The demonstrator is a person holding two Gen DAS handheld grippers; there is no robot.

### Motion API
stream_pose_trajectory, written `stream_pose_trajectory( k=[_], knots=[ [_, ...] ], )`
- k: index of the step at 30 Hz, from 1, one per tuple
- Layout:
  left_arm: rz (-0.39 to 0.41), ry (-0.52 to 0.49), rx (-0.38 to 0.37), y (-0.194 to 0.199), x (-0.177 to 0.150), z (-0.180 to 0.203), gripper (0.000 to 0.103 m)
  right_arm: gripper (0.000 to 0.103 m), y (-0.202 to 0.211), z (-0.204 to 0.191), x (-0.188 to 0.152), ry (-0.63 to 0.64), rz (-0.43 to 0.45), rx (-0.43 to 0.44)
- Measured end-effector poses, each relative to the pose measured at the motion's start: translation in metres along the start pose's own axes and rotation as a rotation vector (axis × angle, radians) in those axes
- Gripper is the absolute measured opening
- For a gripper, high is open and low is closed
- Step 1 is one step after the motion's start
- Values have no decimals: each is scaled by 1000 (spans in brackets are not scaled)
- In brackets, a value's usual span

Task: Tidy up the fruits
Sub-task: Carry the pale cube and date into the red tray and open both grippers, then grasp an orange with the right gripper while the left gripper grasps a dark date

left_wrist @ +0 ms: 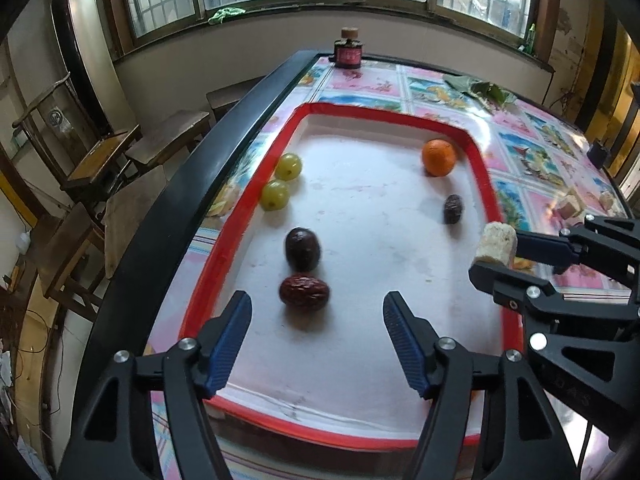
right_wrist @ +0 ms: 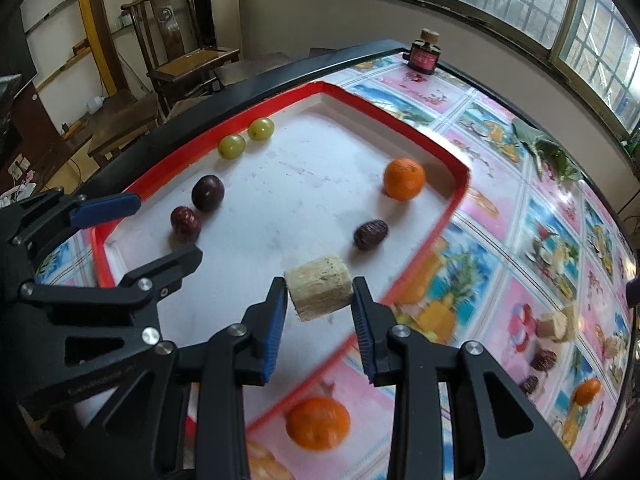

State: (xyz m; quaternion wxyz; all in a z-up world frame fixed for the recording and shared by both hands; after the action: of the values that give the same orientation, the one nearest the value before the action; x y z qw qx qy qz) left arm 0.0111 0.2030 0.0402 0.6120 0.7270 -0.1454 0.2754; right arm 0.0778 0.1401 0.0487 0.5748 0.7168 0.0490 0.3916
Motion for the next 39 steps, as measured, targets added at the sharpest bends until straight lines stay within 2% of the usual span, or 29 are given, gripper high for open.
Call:
stream_pose_trajectory(
  k=[5, 11, 24, 28, 35, 39],
  knots=[
    [35, -16, -19, 20, -1, 22, 69, 39, 28, 14, -23, -16, 20, -10],
    [52, -55, -51, 39, -7, 62, 70, 42, 66, 47, -62, -99, 48, -9],
    [22, -173, -133, 50, -30, 157, 70, 42, 113, 153, -189, -330, 17, -86],
    [15, -177, -144, 55, -43, 172, 70, 42, 122, 179, -221, -394, 15, -93],
    [29, -188, -60, 55, -60, 205, 70, 42, 120, 204, -242, -445, 14, -64],
    [39, -182, 43, 44, -55, 209, 70, 42, 115, 207, -242, -442, 10, -41]
  ],
)
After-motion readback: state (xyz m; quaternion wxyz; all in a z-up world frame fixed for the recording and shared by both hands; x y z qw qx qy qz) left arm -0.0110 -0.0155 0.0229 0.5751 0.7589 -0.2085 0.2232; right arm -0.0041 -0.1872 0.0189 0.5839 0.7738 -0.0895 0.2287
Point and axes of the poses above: each gripper's, at about its wrist camera, not at the fingertips, and y roughly against the way its jaws point, z to its right, x to its top, the point moved 1 cm from there along -y, roughly the way its jaws point, and after that the axes turned 5 degrees about x, right-handed, at the moved point
